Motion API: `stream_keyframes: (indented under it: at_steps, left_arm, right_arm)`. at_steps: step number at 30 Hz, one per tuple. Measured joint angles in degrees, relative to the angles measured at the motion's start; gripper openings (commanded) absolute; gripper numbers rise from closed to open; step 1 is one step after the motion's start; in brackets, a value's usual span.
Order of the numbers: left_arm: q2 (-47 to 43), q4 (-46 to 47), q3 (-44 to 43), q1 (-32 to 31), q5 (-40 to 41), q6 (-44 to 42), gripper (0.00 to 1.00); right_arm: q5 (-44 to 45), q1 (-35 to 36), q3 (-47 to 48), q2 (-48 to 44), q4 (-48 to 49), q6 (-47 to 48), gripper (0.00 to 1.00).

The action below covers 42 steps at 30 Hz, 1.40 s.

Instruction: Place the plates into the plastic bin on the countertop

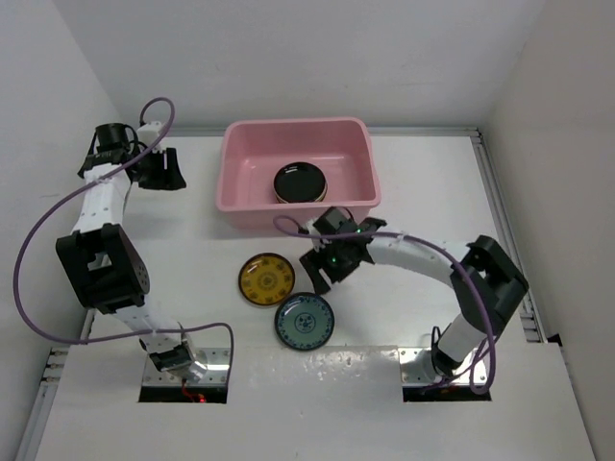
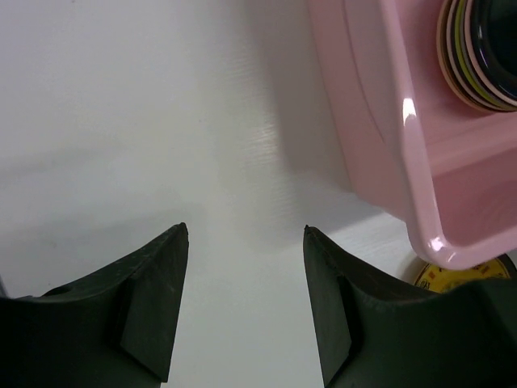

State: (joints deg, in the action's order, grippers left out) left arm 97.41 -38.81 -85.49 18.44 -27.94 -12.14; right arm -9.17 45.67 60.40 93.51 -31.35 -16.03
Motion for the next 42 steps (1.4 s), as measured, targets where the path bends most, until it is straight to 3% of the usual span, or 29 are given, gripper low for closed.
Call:
stream_keyframes:
  at_steps: [2, 12, 15, 16, 18, 26, 33, 37, 42]
  left_arm:
    - [-1.84, 0.13, 1.64, -0.13, -0.28, -0.33, 0.61]
    - [-7.96, 0.35, 7.89, -0.13, -0.92, -1.81, 0.61]
    - [-9.51, 0.33, 9.14, -0.13, -1.03, -2.25, 0.61]
    - [-9.86, 0.37, 9.44, -0.13, -1.01, -2.38, 0.61]
    - [-10.29, 0.35, 9.84, -0.13, -1.03, -2.43, 0.61]
    - [-10.54, 0.35, 10.01, -0.13, -1.03, -2.45, 0.61]
    - [-10.54, 0.35, 10.01, -0.13, -0.98, -2.43, 0.61]
    - [-10.54, 0.35, 9.99, -0.13, -0.72, -2.43, 0.61]
    - [-10.05, 0.33, 8.79, 0.04, 0.09, -2.38, 0.61]
  right_arm:
    - [0.0, 1.55, -5.25, 0.74, 1.14, -1.4, 0.68]
    - [-0.87, 6.16, -15.61, 0.94, 16.09, -8.87, 0.38]
    - [-1.66, 6.29, -17.66, 0.66, 20.72, -10.84, 0.18]
    - [-1.66, 6.21, -18.16, 0.61, 21.64, -11.37, 0.07]
    - [-1.51, 6.05, -18.58, 0.52, 22.64, -12.33, 0.0]
    - [-0.94, 5.14, -17.73, -8.35, 15.89, -10.78, 0.0]
    - [-4.2, -3.26, -2.71, -17.49, 5.92, -7.8, 0.0]
    - [-5.88, -11.19, 9.97, -15.02, 6.56, -8.63, 0.0]
    - [-4.55, -19.65, 23.34, -2.75, 12.74, -13.51, 0.0]
